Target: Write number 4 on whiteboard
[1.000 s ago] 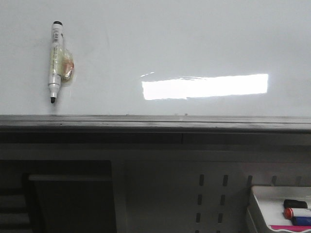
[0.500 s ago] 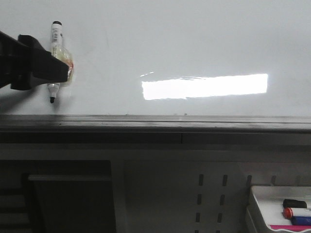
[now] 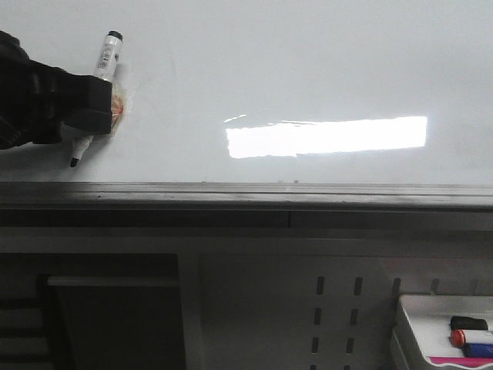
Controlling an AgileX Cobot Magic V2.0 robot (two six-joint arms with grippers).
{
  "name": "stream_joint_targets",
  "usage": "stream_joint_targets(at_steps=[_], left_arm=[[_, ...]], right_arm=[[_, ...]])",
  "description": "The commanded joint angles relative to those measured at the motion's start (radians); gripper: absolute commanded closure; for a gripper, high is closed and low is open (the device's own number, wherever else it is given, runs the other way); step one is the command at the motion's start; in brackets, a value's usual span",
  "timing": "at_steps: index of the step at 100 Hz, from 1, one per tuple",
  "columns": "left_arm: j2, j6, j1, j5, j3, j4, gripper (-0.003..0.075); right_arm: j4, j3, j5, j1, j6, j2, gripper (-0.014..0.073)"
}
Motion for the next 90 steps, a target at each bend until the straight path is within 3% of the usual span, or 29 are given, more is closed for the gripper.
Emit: stream_joint_targets(at_steps=[1,17,29,38,45,55,69,90], left_arm=[[-0.005,-0.007,-0.001,0.01,-0.021,0.036,0.0741],[-0.059,-0.005,-0.023,0.015,-0.021,0.254,0.0741],[-0.1,-0.005,-0.052,0.015,-0.017,0.589,0.074],[-0.118,-0.005,-0.083,-0.015,-0.004,0.759,0.074],[-0.131,-0.005,-0.102,-0.083,0.011,0.861,0.074],[-0.144,-0.005,-0.115,-0.19,0.03,0.999,0.0741],[-0.151,-0.005,-0.119,-0.241,0.041,1.048,0.0741],[-0.191,-0.005,-0.119,-0.241,0.039,1.061,0.0741]], right_arm=[[0.006,-0.046,-0.053,0.066,-0.042,0.037,0.0658],[0.006,-0.129,-0.016,0.245,-0.074,0.153,0.0658],[0.008,-0.229,-0.027,0.405,-0.074,0.254,0.0657],[0.01,-0.306,-0.045,0.538,-0.074,0.319,0.0649],[0.01,-0.36,-0.047,0.635,-0.074,0.366,0.0595],[0.01,-0.415,-0.05,0.75,-0.074,0.442,0.043],[0.01,-0.461,-0.069,0.85,-0.074,0.545,0.0221],[0.01,-0.487,-0.144,0.861,-0.074,0.658,0.0197]])
